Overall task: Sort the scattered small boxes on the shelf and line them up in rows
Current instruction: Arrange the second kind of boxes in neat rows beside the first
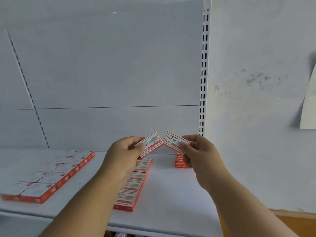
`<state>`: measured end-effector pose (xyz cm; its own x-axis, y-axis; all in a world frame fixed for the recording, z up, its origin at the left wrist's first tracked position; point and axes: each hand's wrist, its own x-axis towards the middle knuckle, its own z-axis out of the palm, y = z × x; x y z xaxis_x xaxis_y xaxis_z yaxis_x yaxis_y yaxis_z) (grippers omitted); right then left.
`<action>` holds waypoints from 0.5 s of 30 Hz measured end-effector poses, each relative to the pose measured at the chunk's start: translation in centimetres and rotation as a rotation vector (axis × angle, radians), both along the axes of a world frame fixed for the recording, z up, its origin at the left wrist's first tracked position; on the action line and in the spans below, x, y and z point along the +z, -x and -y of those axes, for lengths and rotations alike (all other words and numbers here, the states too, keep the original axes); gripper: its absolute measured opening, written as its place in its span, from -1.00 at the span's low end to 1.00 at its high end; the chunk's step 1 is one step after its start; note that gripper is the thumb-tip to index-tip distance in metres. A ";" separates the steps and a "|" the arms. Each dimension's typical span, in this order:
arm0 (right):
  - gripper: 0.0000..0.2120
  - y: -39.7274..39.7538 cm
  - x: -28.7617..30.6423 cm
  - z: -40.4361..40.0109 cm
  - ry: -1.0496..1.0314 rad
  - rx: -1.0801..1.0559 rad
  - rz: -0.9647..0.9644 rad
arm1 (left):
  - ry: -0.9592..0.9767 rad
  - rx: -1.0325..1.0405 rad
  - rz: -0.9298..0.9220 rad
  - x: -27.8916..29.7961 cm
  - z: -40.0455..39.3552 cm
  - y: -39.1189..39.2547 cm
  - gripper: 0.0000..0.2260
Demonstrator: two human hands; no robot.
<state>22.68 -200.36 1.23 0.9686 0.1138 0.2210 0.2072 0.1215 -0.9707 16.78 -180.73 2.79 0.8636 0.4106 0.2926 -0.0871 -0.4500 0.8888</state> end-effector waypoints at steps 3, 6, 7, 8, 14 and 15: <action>-0.94 2.4 0.5 -2.1 0.125 0.036 0.046 | -0.037 0.019 0.011 -0.5 -3.9 2.6 -0.92; -0.93 4.8 0.3 -4.9 0.332 0.064 0.046 | -0.134 0.023 -0.053 -1.4 -8.2 4.9 -0.92; -0.93 5.5 -0.1 -6.0 0.401 0.064 0.040 | -0.162 0.000 -0.080 -1.8 -9.5 5.3 -0.90; -0.92 6.2 -0.5 -7.0 0.465 0.056 0.034 | -0.195 -0.025 -0.105 -2.1 -10.6 5.7 -0.89; -0.93 8.7 -2.7 -11.2 0.819 -0.095 0.036 | -0.428 -0.131 -0.201 -3.9 -14.2 6.4 -0.86; -0.88 8.8 -2.9 -11.5 0.921 -0.139 0.072 | -0.485 -0.141 -0.189 -4.1 -14.3 6.3 -0.87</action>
<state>13.88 -188.90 -1.62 0.9741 0.1580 0.1615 0.2255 -0.7201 -0.6562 10.48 -166.40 -1.34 0.9565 0.1431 0.2543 -0.0354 -0.8082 0.5878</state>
